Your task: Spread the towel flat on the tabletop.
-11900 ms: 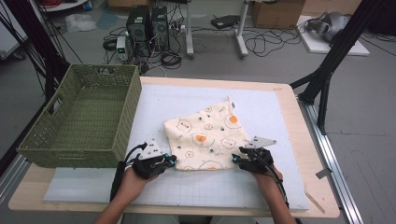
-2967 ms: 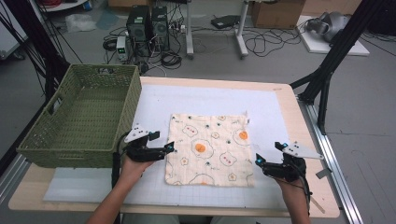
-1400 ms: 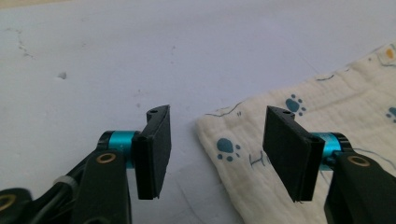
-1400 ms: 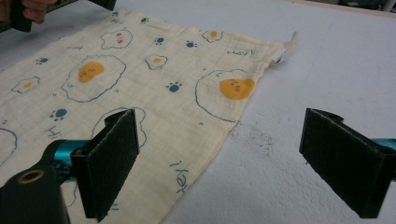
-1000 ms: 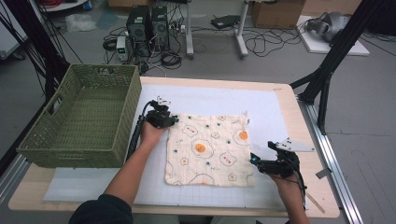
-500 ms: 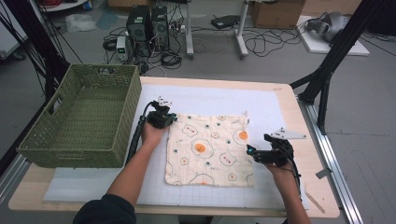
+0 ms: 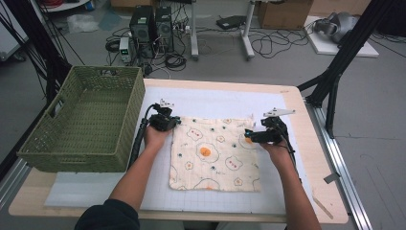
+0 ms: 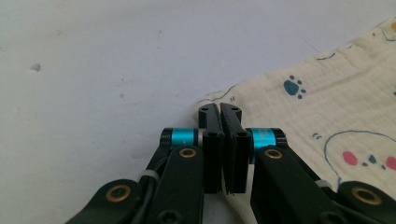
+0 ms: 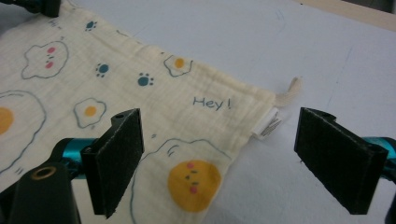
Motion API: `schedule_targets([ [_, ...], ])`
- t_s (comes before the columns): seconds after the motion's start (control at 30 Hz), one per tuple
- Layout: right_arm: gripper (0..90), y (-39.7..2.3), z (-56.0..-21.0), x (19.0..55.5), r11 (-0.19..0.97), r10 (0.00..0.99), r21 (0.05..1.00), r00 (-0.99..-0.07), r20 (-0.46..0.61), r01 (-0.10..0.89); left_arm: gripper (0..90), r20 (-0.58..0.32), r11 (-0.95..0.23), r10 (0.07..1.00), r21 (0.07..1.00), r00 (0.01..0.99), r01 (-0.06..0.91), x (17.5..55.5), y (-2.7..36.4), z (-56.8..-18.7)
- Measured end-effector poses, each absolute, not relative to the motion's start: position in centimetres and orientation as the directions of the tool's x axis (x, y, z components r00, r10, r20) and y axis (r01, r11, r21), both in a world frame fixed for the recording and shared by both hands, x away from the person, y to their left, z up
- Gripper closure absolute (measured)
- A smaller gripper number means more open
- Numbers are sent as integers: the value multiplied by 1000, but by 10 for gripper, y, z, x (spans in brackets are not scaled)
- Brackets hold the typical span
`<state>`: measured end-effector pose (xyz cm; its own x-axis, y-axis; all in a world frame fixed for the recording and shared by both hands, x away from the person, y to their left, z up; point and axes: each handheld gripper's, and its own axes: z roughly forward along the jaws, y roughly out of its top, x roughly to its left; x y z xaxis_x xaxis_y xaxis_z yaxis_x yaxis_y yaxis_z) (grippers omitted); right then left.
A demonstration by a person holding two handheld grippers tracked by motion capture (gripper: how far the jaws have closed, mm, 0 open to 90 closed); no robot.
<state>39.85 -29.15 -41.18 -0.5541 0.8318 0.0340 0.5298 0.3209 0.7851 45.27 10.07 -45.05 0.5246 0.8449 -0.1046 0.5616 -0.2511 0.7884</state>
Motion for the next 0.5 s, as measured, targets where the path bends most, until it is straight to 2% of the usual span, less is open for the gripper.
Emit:
schedule_targets([
  [0.5, 249, -296, -433, 423, 274, 865, 780, -499, 56, 563, 871, -115, -242, 845, 789, 523, 565, 453, 102, -451],
])
